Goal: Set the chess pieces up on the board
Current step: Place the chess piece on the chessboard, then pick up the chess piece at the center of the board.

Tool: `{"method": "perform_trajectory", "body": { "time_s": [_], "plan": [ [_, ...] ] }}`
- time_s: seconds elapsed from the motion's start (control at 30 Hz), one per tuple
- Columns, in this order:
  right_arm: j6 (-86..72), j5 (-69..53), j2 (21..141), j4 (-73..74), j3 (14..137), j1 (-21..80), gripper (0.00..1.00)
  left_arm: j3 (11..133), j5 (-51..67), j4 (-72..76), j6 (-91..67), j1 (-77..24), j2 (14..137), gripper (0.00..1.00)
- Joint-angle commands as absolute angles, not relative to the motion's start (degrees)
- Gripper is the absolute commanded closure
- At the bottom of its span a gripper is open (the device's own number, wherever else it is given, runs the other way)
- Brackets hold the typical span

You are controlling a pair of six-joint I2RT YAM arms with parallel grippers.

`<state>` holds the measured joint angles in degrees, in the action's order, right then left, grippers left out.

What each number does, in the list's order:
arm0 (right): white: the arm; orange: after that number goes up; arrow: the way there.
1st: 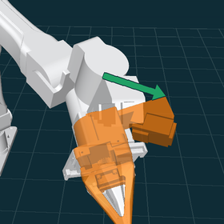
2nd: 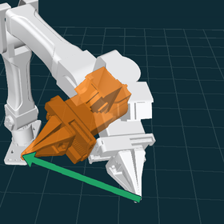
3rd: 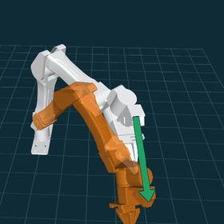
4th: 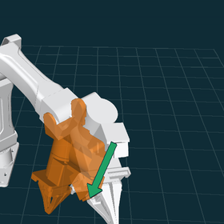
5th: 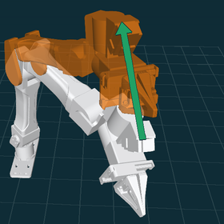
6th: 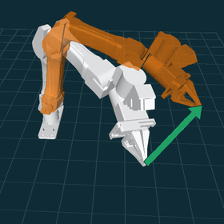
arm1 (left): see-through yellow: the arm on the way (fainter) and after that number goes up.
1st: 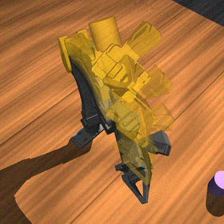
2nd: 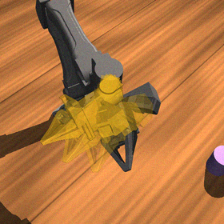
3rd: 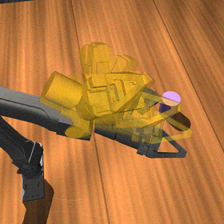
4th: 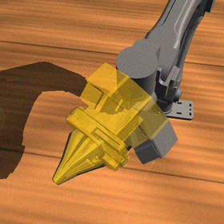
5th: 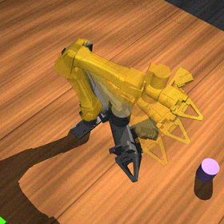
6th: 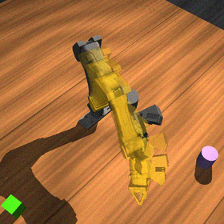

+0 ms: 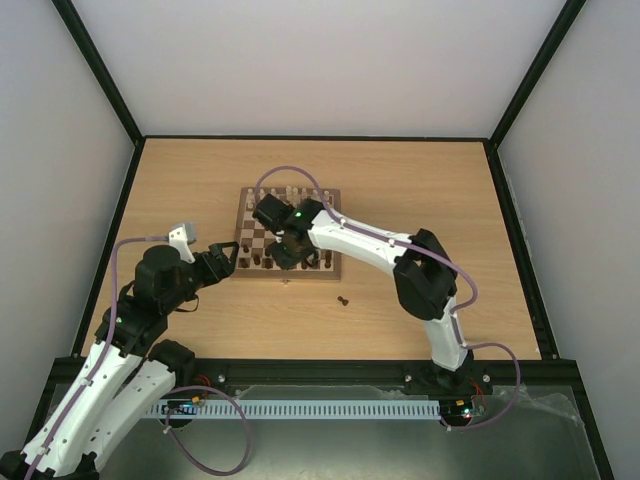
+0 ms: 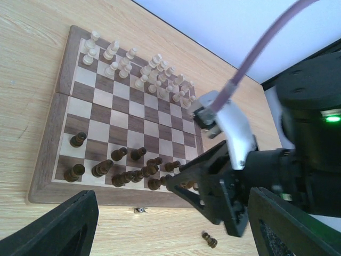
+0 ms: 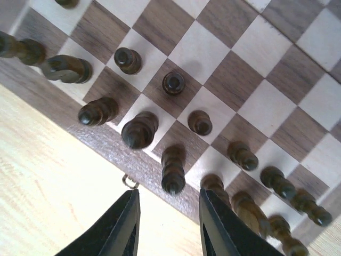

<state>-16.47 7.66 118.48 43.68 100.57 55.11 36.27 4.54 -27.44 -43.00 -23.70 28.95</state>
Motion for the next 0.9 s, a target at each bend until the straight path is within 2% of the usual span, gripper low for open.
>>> {"method": "perform_trajectory", "body": {
  "time_s": [0.0,0.17,0.43,0.63,0.87],
  "plan": [
    [-17.01,7.47,110.83,45.38,98.07,54.84,0.68,37.56,5.27,-27.03,-42.63,-23.38,28.91,0.2],
    [-19.23,10.86,101.24,44.32,90.47,54.84,0.66,37.92,5.86,-27.06,-42.56,-23.38,29.18,0.2],
    [-24.38,8.72,86.29,41.15,66.58,54.8,0.66,38.42,8.61,-27.33,-41.7,-23.38,29.36,0.18],
    [-25.31,7.1,85.96,36.28,55.46,54.81,0.66,37.5,11.12,-26.98,-41.05,-23.38,29.23,0.09],
    [-22.51,6.21,91.78,32.59,56.24,53.76,0.66,36.96,11.48,-27.98,-41.11,-23.38,28.25,0.08]
  ]
}}
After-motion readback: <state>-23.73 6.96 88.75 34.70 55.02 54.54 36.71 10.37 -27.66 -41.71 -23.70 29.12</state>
